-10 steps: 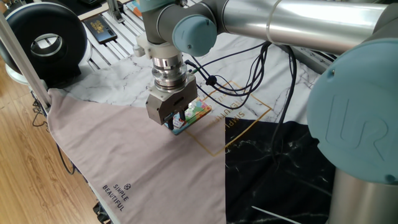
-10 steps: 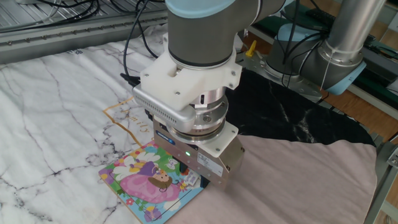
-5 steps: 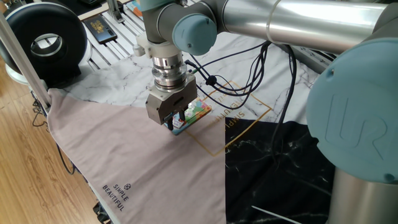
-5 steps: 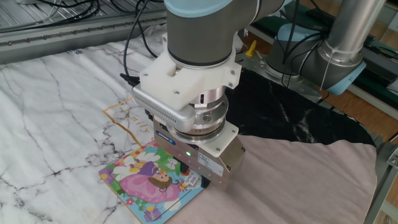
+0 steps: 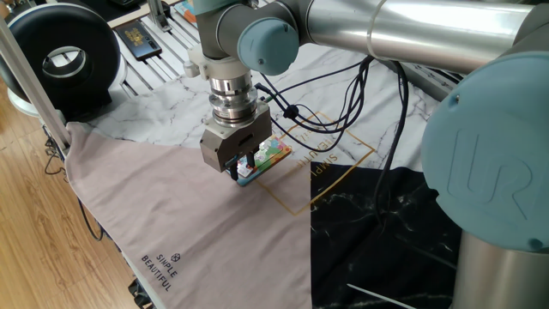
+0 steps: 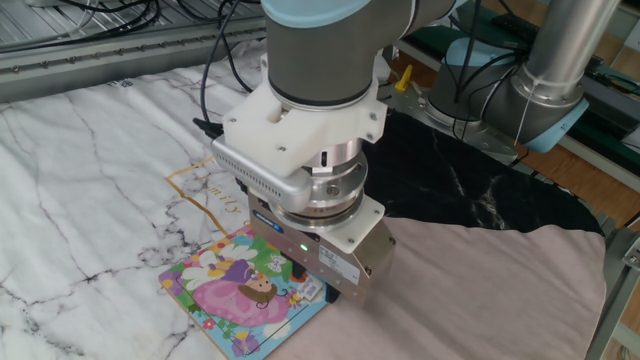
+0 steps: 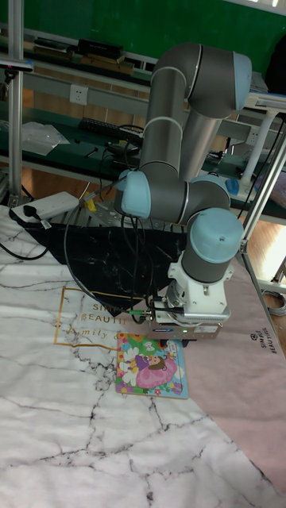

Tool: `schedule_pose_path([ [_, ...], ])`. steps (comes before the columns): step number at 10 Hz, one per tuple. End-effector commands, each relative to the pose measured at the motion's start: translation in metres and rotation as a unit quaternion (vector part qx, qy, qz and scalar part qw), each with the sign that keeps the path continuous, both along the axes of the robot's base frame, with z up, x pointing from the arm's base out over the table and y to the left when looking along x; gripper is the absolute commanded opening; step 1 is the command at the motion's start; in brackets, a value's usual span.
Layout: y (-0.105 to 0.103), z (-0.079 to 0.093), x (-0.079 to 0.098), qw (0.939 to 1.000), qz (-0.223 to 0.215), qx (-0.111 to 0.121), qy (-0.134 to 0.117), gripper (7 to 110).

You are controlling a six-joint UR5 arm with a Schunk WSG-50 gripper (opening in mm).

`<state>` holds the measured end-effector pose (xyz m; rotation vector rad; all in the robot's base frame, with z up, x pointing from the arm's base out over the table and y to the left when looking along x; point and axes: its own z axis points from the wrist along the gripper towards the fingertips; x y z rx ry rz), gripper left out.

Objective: Assemble one piece of a puzzle

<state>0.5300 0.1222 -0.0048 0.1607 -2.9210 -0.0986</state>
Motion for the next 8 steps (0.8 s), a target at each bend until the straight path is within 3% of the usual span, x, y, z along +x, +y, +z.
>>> schedule_pose_path([
  [1, 0.0035, 0.0014, 0.0001, 0.9999, -0.01, 0.006, 0.003, 44],
  [8, 0.0038, 0.0001, 0.0015, 1.0, -0.001, 0.006, -0.002, 44],
])
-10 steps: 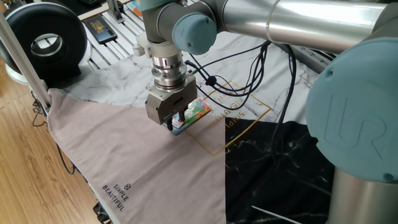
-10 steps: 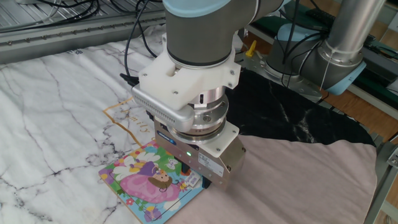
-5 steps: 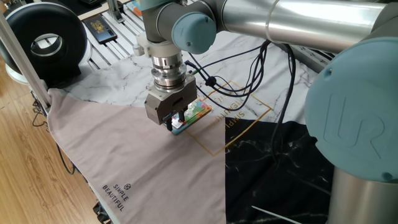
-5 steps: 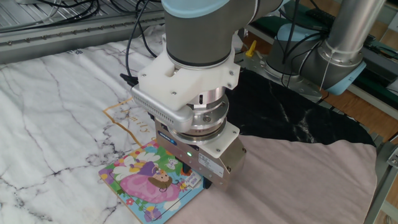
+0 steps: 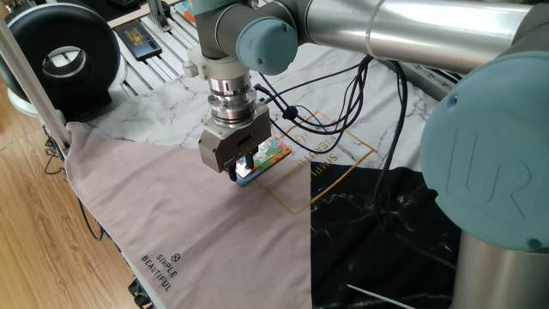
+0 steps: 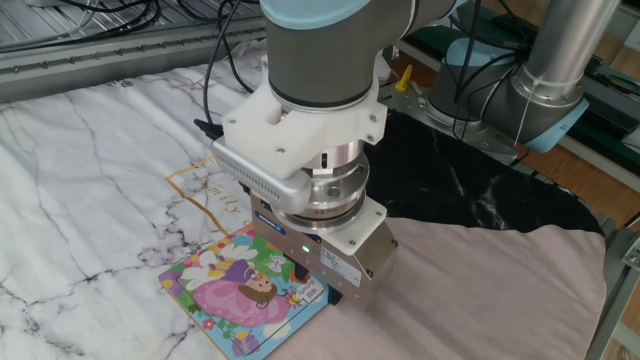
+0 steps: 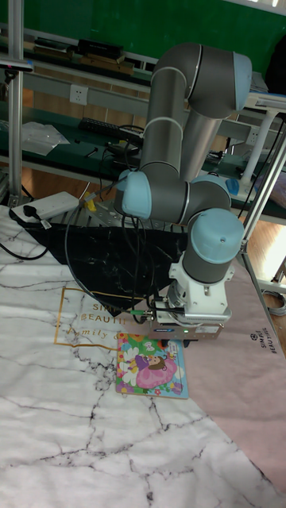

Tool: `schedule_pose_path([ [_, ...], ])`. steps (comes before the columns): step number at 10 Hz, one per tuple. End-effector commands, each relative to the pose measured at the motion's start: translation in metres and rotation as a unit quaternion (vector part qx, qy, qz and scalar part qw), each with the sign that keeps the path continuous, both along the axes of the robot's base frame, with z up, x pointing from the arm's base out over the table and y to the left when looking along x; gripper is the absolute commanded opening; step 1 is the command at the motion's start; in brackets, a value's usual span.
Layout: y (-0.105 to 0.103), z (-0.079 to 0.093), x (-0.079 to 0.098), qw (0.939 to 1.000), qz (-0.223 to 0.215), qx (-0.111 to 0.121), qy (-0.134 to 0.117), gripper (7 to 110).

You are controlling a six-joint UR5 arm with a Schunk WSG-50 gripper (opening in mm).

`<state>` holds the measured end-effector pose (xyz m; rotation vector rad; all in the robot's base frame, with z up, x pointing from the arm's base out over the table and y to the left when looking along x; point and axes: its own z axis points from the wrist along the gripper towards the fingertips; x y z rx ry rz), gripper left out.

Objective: Assemble one piece of a puzzle

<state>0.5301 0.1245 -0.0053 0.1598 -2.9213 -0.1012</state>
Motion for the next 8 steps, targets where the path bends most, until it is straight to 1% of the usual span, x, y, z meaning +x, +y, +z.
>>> schedule_pose_path([
  [1, 0.0008, 0.0002, 0.0028, 1.0, 0.002, 0.004, -0.004, 44],
  [4, 0.0021, -0.0008, 0.0052, 0.9999, 0.005, 0.009, -0.006, 44],
  [5, 0.0007, -0.0009, 0.0043, 1.0, 0.007, 0.005, -0.005, 44],
  [8, 0.0028, -0.0011, 0.0052, 1.0, 0.004, 0.007, -0.006, 44],
])
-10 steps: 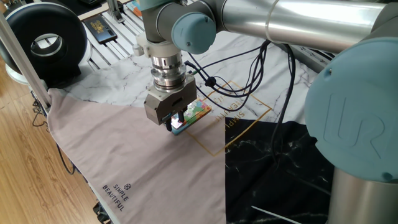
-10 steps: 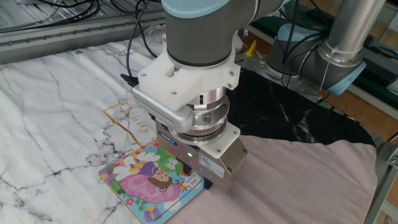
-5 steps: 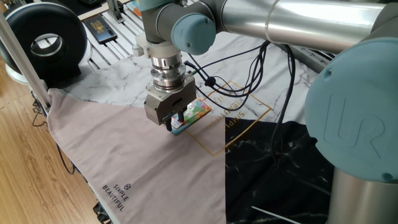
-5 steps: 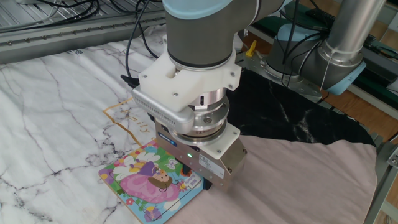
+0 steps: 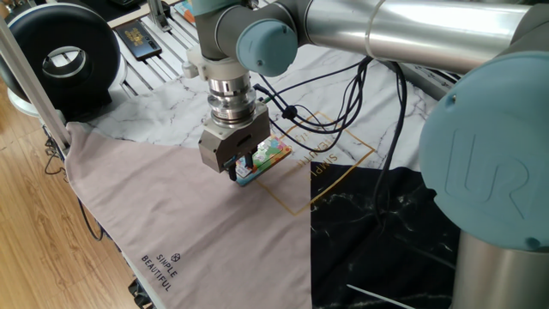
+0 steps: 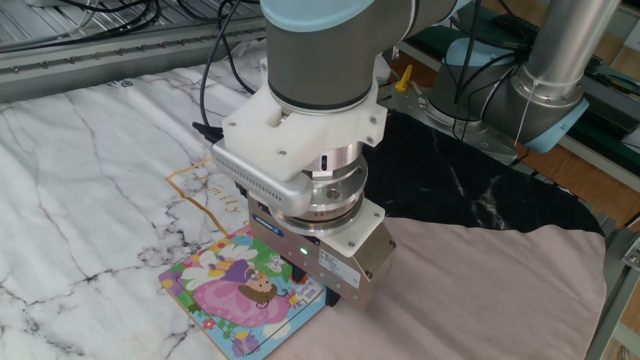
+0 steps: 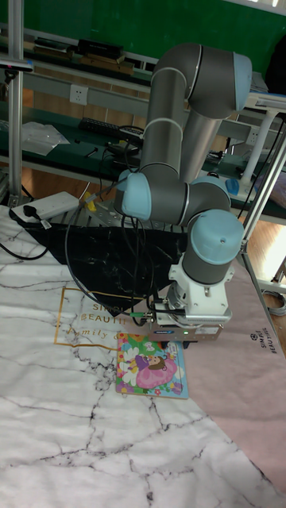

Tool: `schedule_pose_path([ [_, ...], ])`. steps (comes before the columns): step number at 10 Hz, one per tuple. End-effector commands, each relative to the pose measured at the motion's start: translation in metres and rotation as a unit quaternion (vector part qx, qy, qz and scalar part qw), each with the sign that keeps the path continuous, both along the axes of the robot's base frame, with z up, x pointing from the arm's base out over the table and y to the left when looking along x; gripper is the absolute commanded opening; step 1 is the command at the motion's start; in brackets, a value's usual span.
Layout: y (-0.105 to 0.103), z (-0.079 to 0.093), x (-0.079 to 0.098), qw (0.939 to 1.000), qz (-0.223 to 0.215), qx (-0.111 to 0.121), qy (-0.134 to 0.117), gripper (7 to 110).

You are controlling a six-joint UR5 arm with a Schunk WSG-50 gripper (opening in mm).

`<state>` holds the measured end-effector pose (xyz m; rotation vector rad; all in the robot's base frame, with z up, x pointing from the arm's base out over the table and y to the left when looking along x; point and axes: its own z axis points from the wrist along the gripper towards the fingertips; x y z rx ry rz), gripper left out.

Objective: Assemble one piece of a puzzle

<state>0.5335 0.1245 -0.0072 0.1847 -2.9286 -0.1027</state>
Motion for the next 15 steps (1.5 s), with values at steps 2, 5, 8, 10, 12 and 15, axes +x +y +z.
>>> schedule_pose_path([
  [2, 0.0061, 0.0014, 0.0018, 0.9999, -0.009, 0.007, -0.001, 44],
  [5, 0.0018, 0.0009, 0.0015, 1.0, -0.003, 0.001, 0.0, 44],
  [8, -0.0015, 0.001, 0.0006, 1.0, 0.003, -0.005, 0.001, 44],
  [10, 0.0011, 0.0012, 0.0012, 1.0, 0.0, -0.001, 0.0, 44],
  [12, 0.0031, 0.0008, 0.003, 1.0, 0.0, 0.002, -0.002, 44],
  [15, 0.0024, 0.0015, -0.0006, 1.0, 0.001, -0.003, 0.009, 44],
])
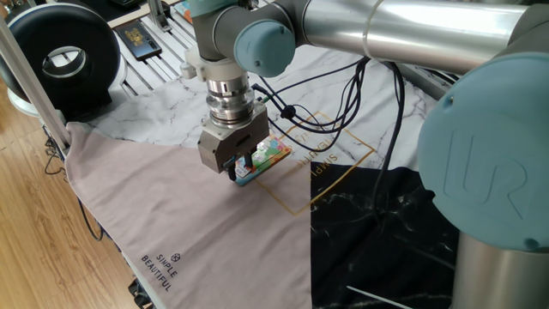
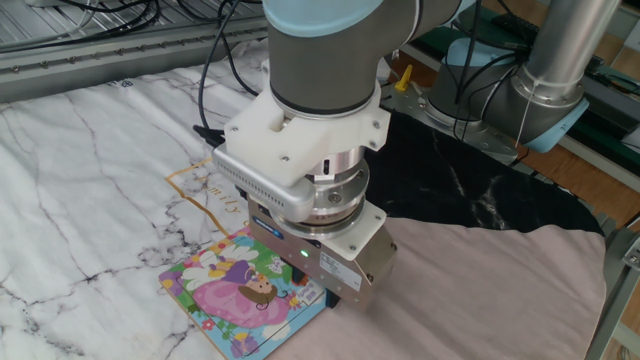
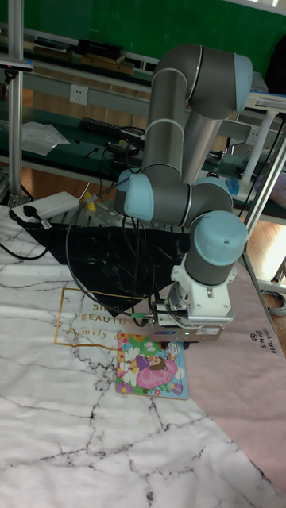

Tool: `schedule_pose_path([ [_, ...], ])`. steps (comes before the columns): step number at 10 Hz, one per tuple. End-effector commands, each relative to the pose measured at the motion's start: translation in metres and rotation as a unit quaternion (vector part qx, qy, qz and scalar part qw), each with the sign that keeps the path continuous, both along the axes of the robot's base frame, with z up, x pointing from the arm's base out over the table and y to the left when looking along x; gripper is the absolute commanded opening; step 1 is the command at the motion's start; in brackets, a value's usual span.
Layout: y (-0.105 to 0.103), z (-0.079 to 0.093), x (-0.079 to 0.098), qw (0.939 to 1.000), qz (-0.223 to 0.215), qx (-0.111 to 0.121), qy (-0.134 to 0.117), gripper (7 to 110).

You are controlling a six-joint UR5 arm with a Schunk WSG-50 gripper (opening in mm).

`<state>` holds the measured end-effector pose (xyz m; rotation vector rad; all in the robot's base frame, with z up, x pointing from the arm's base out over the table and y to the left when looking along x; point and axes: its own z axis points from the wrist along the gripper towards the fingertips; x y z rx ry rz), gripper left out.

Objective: Assemble one piece of a puzzle

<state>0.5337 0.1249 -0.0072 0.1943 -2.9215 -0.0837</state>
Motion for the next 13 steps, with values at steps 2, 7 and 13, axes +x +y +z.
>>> schedule_pose_path([
  [2, 0.0074, 0.002, -0.0007, 0.9999, -0.011, 0.011, 0.006, 44],
  [7, 0.0078, 0.0019, 0.0003, 0.9999, -0.01, 0.01, 0.005, 44],
  [13, 0.0039, 0.0013, 0.0013, 1.0, 0.0, 0.005, 0.004, 44],
])
